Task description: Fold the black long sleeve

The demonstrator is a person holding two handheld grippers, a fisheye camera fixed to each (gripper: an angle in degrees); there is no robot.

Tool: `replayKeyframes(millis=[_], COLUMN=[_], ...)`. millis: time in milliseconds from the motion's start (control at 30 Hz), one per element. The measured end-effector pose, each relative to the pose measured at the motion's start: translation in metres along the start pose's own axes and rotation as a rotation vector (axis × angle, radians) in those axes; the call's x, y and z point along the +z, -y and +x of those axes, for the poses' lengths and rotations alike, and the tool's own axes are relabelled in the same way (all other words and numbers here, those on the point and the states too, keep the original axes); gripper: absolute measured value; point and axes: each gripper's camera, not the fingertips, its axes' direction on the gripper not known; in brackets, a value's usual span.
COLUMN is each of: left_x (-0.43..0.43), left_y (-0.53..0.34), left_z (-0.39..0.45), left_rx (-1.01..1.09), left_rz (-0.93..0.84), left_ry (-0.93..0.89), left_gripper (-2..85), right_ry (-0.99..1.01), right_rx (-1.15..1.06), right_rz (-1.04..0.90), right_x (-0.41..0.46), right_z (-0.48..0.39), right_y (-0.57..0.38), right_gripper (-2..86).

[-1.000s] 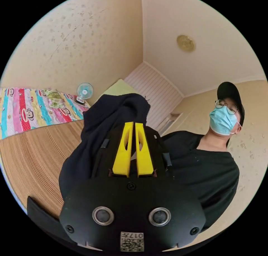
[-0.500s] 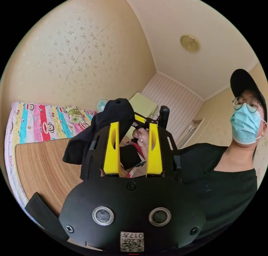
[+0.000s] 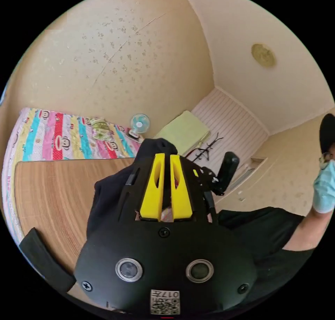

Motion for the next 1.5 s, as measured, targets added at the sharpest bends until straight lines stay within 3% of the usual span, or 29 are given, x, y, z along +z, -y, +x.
replayKeyframes(millis=[133,267,400,567,667,800,867,967,1100,1200,1333,1500], left_x=[-0.007,-0.017,-0.043,-0.082,-0.091,-0.098,-0.108,-0.146,-0.247,-0.316,-0.356,-0.383], left_y=[0.035,0.045,0.053,0.058,0.055,0.05,0.047,0.044,0.017,-0.006,-0.013,0.008], left_z=[-0.017,-0.013,0.018,0.071,0.093,0.101,0.097,0.089,0.1,0.109,0.131,0.148], left_rx=[-0.06,-0.058,0.063,0.256,0.317,0.284,0.265,0.233,0.223,0.237,0.301,0.297], left_rz=[-0.136,-0.211,-0.323,-0.427,-0.487,-0.537,-0.538,-0.491,-0.242,-0.059,-0.012,0.107], left_ry=[-0.438,-0.6,-0.827,-0.966,-1.013,-0.997,-0.986,-0.95,-0.717,-0.491,-0.207,0.024], left_gripper=[0.3,-0.1,0.1,0.5,0.8,0.9,0.7,0.5,0.3,0.3,0.2,0.2], right_ry=[0.135,0.222,0.441,0.559,0.891,1.648,1.763,1.573,1.16,0.928,0.681,0.35], right_rx=[-0.027,0.184,0.43,0.418,0.48,0.42,0.353,0.322,0.485,0.446,0.229,0.234], right_rz=[0.204,0.188,0.101,0.103,0.069,-0.064,-0.169,-0.041,0.307,0.476,0.542,0.443], right_x=[-0.05,-0.05,-0.027,0.018,0.082,0.177,0.194,0.156,0.033,-0.065,-0.162,-0.19], right_z=[0.031,0.084,0.147,0.189,0.211,0.17,0.144,0.157,0.231,0.258,0.236,0.212], right_y=[-0.073,-0.155,-0.23,-0.262,-0.269,-0.258,-0.257,-0.256,-0.264,-0.257,-0.181,-0.094], right_gripper=[6.3,5.0,9.9,13.4,15.9,14.9,10.9,4.2,2.8,2.5,2.3,2.4])
